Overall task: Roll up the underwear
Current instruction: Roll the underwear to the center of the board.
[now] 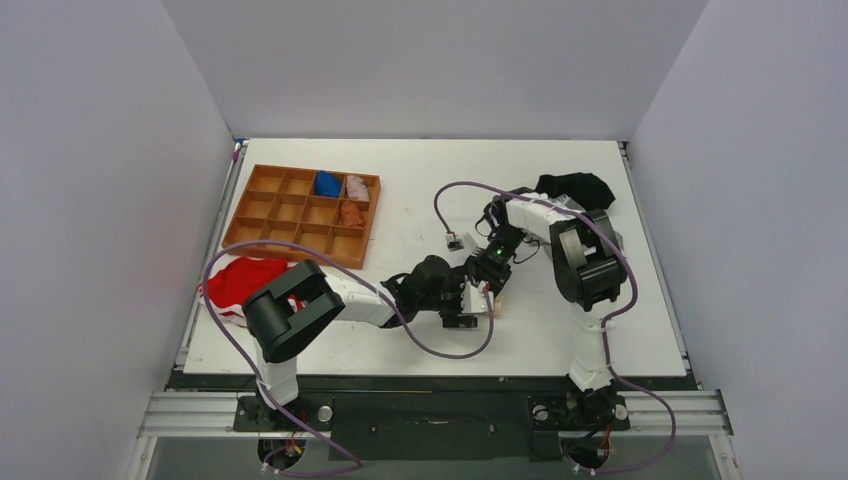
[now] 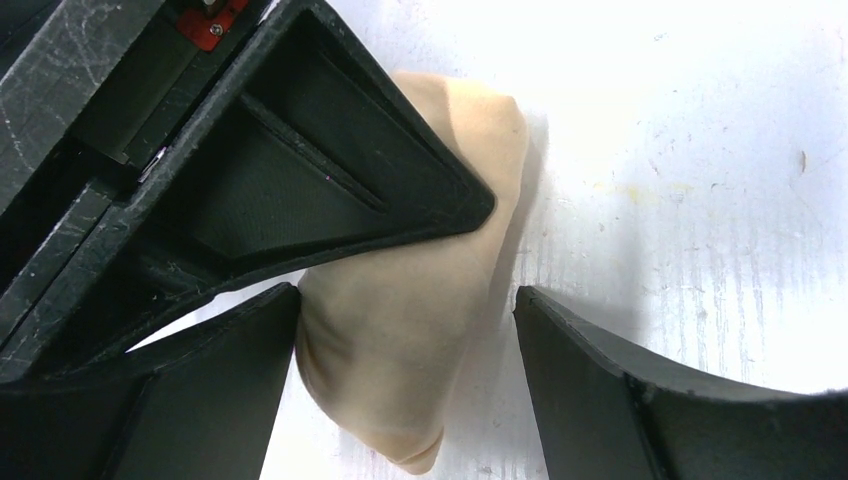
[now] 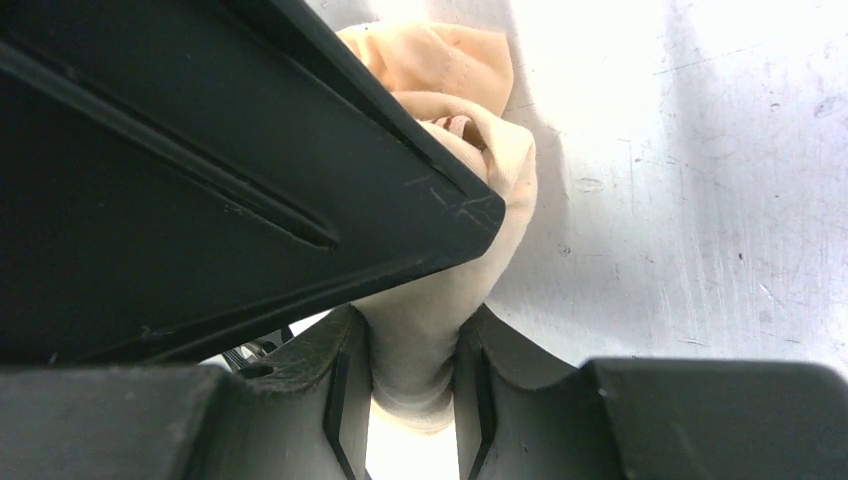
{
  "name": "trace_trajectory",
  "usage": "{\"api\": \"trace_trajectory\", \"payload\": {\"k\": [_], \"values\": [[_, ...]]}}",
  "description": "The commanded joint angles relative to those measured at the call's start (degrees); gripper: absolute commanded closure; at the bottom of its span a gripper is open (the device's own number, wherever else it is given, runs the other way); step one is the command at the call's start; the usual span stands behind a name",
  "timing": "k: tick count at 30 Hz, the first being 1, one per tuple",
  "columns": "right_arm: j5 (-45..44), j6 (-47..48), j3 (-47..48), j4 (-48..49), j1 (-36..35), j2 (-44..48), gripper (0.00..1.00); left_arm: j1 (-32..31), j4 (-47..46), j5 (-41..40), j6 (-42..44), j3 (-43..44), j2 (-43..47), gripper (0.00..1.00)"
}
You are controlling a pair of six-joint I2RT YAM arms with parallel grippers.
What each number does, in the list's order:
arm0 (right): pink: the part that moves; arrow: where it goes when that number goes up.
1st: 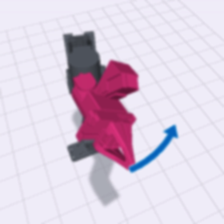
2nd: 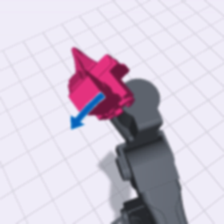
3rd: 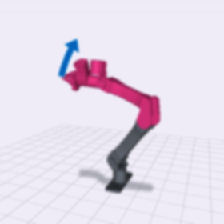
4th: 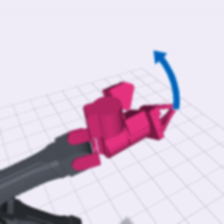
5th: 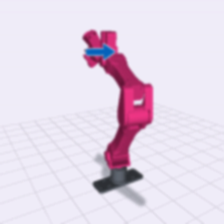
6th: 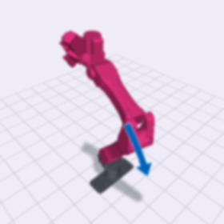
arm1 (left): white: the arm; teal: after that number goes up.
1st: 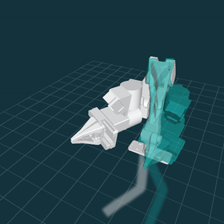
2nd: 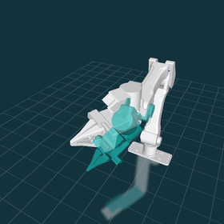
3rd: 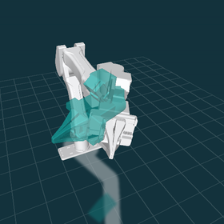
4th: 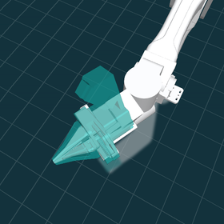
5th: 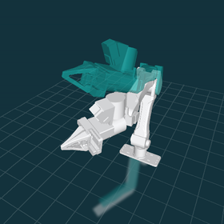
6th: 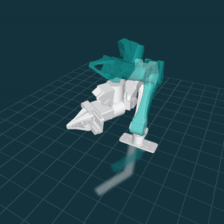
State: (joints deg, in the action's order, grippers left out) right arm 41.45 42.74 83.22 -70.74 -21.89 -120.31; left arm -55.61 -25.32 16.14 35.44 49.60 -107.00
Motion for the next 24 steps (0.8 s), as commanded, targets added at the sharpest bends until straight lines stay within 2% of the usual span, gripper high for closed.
{"api": "trace_trajectory", "payload": {"k": [1,13,24], "values": [[5.1,6.0,-0.3,-1.7,-4.8,-3.1,1.00,-1.1,4.9,-8.7,1.9,-0.1,-5.5,0.22],[7.4,9.3,1.4,-6.2,-4.7,-5.2,1.00,-3.4,-2.2,-15.1,4.3,-6.4,-2.1,0.21],[7.9,10.7,1.4,-7.5,-4.5,-3.7,1.00,-3.4,5.9,-12.2,5.5,-4.2,-3.3,0.22]]}}
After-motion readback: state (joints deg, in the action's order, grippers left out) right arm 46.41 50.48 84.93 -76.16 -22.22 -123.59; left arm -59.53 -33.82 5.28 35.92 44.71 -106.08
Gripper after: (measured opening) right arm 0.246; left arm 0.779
